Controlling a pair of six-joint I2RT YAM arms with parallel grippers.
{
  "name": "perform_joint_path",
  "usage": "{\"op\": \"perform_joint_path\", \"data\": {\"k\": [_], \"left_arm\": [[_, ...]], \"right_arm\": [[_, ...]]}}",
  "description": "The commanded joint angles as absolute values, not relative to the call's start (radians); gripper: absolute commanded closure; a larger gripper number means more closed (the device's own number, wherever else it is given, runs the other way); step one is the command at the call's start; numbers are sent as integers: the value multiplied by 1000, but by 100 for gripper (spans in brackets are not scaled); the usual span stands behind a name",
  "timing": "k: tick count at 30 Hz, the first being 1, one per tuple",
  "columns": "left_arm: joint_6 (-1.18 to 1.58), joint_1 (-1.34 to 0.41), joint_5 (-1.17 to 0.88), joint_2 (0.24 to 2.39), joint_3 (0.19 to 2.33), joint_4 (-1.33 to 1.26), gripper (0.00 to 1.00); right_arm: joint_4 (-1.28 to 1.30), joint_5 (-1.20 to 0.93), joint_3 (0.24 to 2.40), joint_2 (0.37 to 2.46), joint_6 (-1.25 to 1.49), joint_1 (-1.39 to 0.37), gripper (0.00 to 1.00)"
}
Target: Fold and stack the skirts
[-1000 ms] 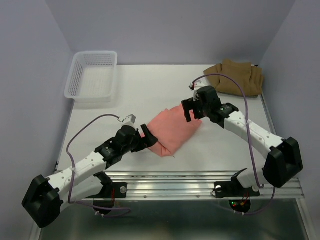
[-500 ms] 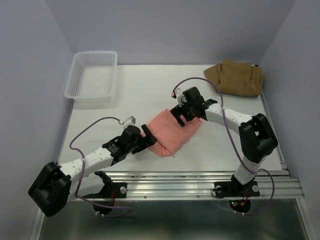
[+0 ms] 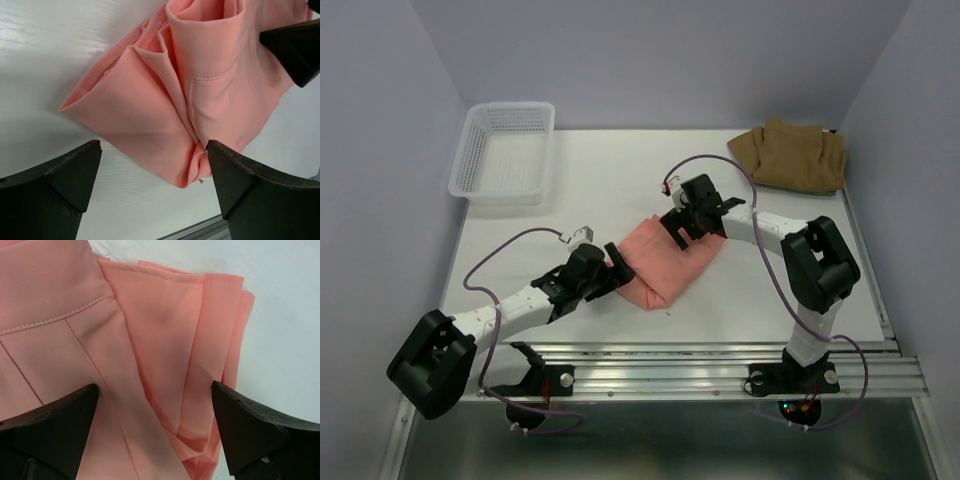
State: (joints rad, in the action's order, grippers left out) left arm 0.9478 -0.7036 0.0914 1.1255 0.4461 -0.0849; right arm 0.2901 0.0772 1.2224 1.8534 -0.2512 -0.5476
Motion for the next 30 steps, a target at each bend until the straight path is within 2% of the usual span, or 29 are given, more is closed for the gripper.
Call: {"op": "perform_joint_path", "data": {"k": [1, 11, 15, 25, 27, 29, 30], "left_arm": [[902, -687, 98, 1196, 506, -143, 1], [858, -661, 55, 1374, 626, -192, 1], [838, -643, 49, 1393, 644, -192, 1], [793, -595, 37, 1390, 675, -161, 1], [781, -580, 55, 1367, 681, -141, 1], [772, -571, 78, 1316, 684, -106, 1], [762, -558, 87, 1298, 684, -92, 1]], "right_arm": [[229, 156, 1240, 1850, -233, -520, 0], [160, 120, 1198, 1876, -229, -471, 0], [163, 9, 1215, 1937, -206, -413, 0], [285, -314, 1247, 2040, -187, -403, 0], [294, -378, 1246, 2048, -170, -403, 6], [299, -400, 1241, 2054, -134, -403, 24], [305, -400, 1239, 2056, -117, -403, 43]]}}
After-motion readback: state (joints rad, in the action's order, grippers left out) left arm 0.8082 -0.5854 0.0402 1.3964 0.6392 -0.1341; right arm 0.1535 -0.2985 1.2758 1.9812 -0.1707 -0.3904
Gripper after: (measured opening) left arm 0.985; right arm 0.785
